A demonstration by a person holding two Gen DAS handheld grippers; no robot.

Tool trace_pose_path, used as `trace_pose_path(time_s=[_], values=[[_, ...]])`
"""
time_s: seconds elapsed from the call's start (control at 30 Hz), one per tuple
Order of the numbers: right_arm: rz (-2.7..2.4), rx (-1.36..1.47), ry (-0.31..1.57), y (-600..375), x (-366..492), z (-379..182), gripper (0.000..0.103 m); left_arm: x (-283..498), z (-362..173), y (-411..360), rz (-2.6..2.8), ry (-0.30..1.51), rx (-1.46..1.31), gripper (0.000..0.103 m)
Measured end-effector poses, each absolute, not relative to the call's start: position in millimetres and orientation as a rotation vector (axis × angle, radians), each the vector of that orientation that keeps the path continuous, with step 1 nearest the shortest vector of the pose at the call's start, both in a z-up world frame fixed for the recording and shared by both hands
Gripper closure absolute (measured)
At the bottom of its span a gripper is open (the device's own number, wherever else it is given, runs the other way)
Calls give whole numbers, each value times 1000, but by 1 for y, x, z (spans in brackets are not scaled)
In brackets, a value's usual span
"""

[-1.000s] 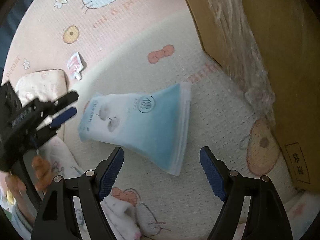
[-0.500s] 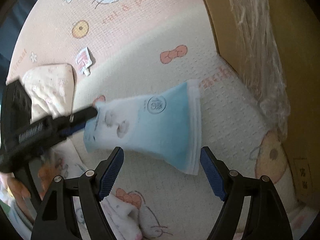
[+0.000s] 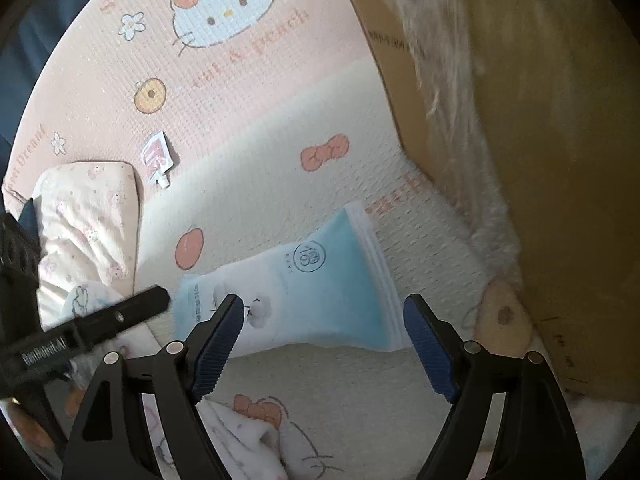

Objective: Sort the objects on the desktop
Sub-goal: 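Carry the held wet-wipes pack with the left gripper over the cardboard box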

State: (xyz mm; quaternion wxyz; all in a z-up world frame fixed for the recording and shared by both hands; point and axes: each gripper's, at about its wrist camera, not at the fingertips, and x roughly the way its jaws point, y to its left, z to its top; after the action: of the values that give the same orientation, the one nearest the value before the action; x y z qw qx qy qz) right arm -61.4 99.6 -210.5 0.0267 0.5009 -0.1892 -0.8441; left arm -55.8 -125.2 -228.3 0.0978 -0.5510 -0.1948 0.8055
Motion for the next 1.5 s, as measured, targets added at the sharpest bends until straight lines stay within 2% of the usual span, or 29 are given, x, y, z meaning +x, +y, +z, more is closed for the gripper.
trace_pose_path(time_s=[0.1, 0.27, 0.37, 0.57, 0.77, 0.9, 1.03, 1.23, 1.5], values=[[-2601, 1585, -549, 93, -58, -208, 20, -65, -227, -132, 2361, -597, -1622, 48], [-2511, 1652, -670, 85, -43, -222, 20, -88, -230, -127, 2270, -541, -1625, 48], [-2486, 1696, -649, 80, -46, -230, 20, -101, -233, -113, 2158, -497, -1624, 48], [-2449, 1676, -727, 79, -56, -237, 20, -127, -244, -76, 2005, -248, -1688, 48], [-2351, 1728, -1090, 97, -60, -256, 20, -142, -266, -54, 1878, -100, -1761, 48], [-2359, 1744, -1116, 99, -66, -262, 20, -146, -277, -51, 1825, -130, -1769, 48], [-2347, 1733, -1057, 92, -74, -265, 20, -148, -283, -52, 1762, -187, -1784, 47], [-2343, 1706, -843, 67, -82, -263, 19, -140, -289, -52, 1698, -265, -1795, 46], [-2355, 1617, -710, 53, -71, -240, 22, -117, -252, -55, 1828, -244, -1681, 46]])
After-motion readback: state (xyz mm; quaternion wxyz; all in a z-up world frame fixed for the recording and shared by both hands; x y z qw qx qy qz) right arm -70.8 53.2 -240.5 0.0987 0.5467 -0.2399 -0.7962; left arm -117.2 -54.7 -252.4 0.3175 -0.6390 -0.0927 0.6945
